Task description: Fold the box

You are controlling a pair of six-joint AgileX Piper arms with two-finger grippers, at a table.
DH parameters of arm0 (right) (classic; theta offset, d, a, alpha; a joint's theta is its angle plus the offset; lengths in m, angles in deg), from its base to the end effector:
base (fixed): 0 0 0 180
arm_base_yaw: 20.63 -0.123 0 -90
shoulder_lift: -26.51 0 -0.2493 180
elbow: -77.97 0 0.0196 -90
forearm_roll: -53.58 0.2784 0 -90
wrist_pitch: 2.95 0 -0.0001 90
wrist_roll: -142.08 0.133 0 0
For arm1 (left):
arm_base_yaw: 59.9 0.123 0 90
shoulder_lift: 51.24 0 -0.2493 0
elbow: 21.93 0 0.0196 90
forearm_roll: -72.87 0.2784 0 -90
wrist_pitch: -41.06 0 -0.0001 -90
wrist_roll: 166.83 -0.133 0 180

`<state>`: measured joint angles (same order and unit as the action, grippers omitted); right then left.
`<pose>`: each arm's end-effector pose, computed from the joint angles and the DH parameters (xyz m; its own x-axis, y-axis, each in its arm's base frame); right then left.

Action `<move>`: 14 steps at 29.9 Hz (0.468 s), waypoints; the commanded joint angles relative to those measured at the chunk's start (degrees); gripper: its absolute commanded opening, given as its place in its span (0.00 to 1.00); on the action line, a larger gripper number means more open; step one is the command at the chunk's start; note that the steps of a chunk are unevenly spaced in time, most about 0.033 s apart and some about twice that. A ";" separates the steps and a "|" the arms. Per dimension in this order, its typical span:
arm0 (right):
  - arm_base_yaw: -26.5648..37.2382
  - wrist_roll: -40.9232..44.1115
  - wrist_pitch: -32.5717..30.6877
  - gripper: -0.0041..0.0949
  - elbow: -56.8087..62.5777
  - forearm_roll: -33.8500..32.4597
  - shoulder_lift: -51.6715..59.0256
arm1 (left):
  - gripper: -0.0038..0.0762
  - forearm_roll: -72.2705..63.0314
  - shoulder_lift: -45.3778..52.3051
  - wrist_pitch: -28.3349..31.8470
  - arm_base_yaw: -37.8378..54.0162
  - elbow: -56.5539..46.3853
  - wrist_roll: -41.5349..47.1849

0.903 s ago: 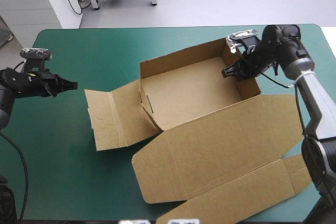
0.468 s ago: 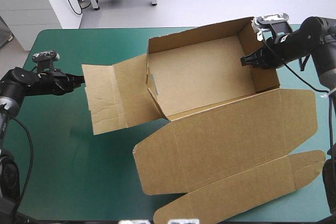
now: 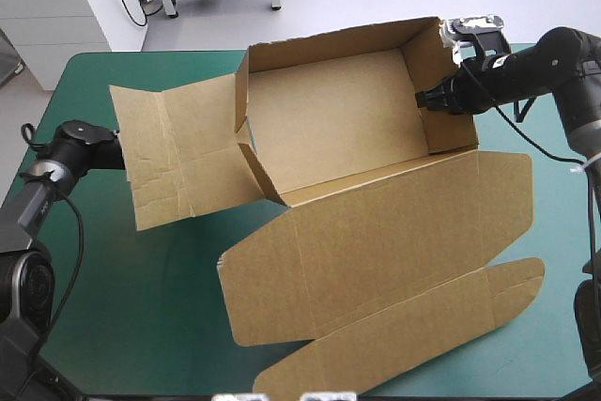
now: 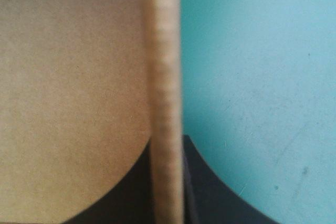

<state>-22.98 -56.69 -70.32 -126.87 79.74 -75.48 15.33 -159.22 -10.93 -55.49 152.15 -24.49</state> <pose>0.3906 0.0702 0.3518 -0.7419 -0.1587 -0.6515 -0.3945 0.8890 0.2326 0.3971 -0.0581 0.1807 -0.8761 -0.1512 -0.4578 0.1935 0.7595 -0.6211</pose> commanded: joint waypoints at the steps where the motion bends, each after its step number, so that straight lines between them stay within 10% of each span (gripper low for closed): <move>1: -0.87 0.11 5.03 0.03 -1.71 0.98 1.05 | 0.04 -4.63 4.09 -0.08 -5.03 2.73 0.23; 14: -3.53 4.90 10.02 0.03 -1.71 -8.86 -3.33 | 0.04 -8.02 10.65 -0.76 -7.87 2.85 2.46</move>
<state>-26.38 -52.62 -63.91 -126.87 69.23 -81.46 11.23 -152.76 -11.10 -63.07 153.06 -22.86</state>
